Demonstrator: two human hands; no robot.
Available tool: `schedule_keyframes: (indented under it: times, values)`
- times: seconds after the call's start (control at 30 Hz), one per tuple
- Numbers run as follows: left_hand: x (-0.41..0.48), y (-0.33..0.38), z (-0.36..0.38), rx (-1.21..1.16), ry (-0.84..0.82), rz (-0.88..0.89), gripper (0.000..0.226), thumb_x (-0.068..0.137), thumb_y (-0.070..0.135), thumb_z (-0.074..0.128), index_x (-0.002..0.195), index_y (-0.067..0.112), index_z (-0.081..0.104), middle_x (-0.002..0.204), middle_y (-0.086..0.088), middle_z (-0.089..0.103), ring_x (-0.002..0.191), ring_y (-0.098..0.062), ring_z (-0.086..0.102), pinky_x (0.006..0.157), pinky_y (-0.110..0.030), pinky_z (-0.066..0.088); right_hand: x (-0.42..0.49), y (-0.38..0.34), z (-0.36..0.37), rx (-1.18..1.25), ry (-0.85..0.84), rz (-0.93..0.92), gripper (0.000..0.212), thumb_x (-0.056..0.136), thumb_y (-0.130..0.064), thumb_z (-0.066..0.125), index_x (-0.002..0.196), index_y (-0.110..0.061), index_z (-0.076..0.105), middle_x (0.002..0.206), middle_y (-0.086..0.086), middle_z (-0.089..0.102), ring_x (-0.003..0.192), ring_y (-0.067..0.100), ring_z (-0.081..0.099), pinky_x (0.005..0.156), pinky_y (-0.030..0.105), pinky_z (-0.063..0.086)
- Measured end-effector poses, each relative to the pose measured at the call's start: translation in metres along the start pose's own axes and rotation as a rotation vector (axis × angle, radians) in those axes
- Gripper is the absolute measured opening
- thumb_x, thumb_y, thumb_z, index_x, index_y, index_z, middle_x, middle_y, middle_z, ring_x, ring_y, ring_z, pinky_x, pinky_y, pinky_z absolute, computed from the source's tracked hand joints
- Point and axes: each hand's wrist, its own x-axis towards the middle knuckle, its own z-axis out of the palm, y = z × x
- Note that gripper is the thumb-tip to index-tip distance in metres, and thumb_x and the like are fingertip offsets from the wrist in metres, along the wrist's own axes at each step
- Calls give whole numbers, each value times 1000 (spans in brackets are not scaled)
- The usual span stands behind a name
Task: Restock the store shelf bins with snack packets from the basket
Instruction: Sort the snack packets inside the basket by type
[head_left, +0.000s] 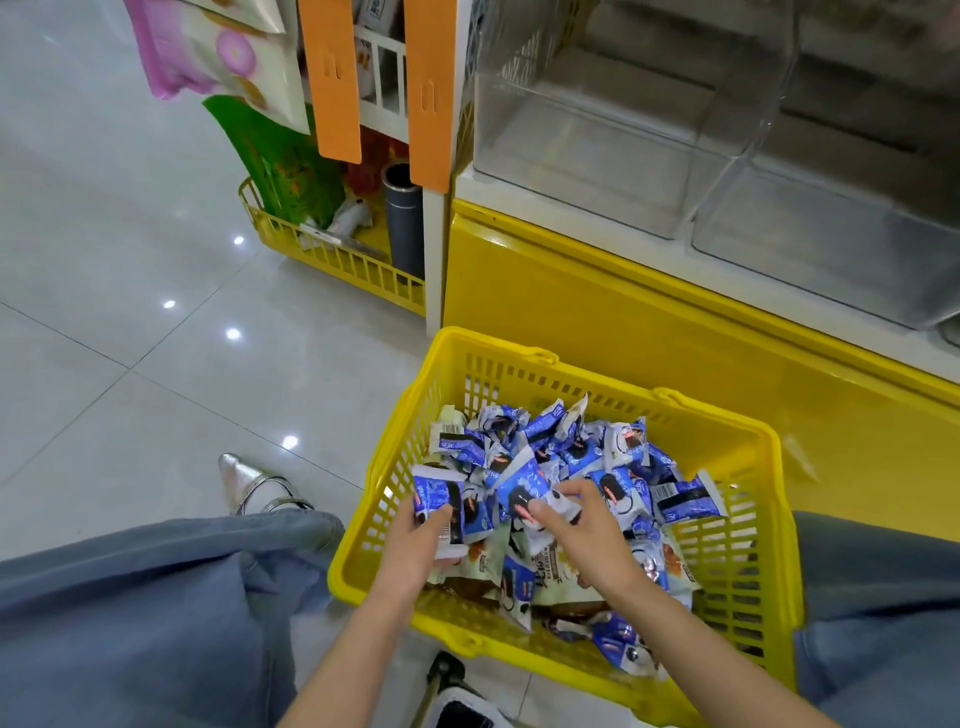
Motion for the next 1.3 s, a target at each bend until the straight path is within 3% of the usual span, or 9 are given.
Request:
schedule_keyframes:
  times: [0.1,0.17,0.27,0.4,0.57,0.77,0.83,1.0,1.3]
  values:
    - [-6,0,16,-36,-34,-67,23,97,36,43,113,20,47,102,6,60,93,-14,60,89,-35,47,-11,-18,7,252,-32,47,20,89,-32,61,99,-22,46,102,-9,50,93,16,60,78,28,51]
    - [-9,-2,22,-58,-100,-22,43,97,46,31,115,16,57,107,-2,67,99,-21,63,94,-40,47,-17,-27,19,349,-88,57,17,91,-26,59,97,-13,49,102,5,59,85,16,64,73,24,56]
    - [-15,-3,23,-162,-171,-16,54,86,54,40,113,14,63,107,-7,70,96,-19,67,79,-28,54,-23,-28,34,250,-139,-43,16,91,-27,59,96,-13,53,98,5,63,85,14,63,75,22,54]
    - [-12,-6,15,-141,-55,31,47,83,34,65,126,18,54,112,-1,67,95,-14,67,64,-20,54,-11,-20,30,27,-221,-157,12,91,-34,58,100,-26,58,103,-9,57,91,6,56,74,9,44]
    - [-8,4,6,-156,-19,55,39,84,37,62,120,28,48,109,8,61,90,-1,56,81,-27,37,39,2,13,-176,98,28,53,92,-32,57,136,-9,37,137,8,42,126,23,43,103,33,38]
    - [-2,4,3,-209,-14,33,44,85,35,63,122,28,42,103,9,63,83,2,57,69,-19,42,76,-1,26,-285,30,180,77,87,-52,57,141,-5,29,143,16,35,132,31,36,105,43,38]
    - [-1,3,3,-207,-1,38,49,85,34,63,127,25,41,111,2,64,85,-1,61,60,-14,42,80,-3,31,-428,11,153,74,87,-54,55,137,-4,35,141,16,36,129,31,38,102,43,40]
    - [4,-1,5,-209,40,62,49,84,33,64,128,25,42,115,1,63,89,-7,63,68,-21,44,78,-8,49,-579,-23,68,59,88,-44,60,131,-9,39,136,14,38,121,32,45,95,39,45]
    - [-2,5,20,-83,23,124,35,84,30,65,115,26,50,94,11,64,77,1,62,45,-8,44,37,-7,0,-511,-44,-90,53,83,-37,66,125,-23,37,121,1,55,70,12,57,61,25,46]
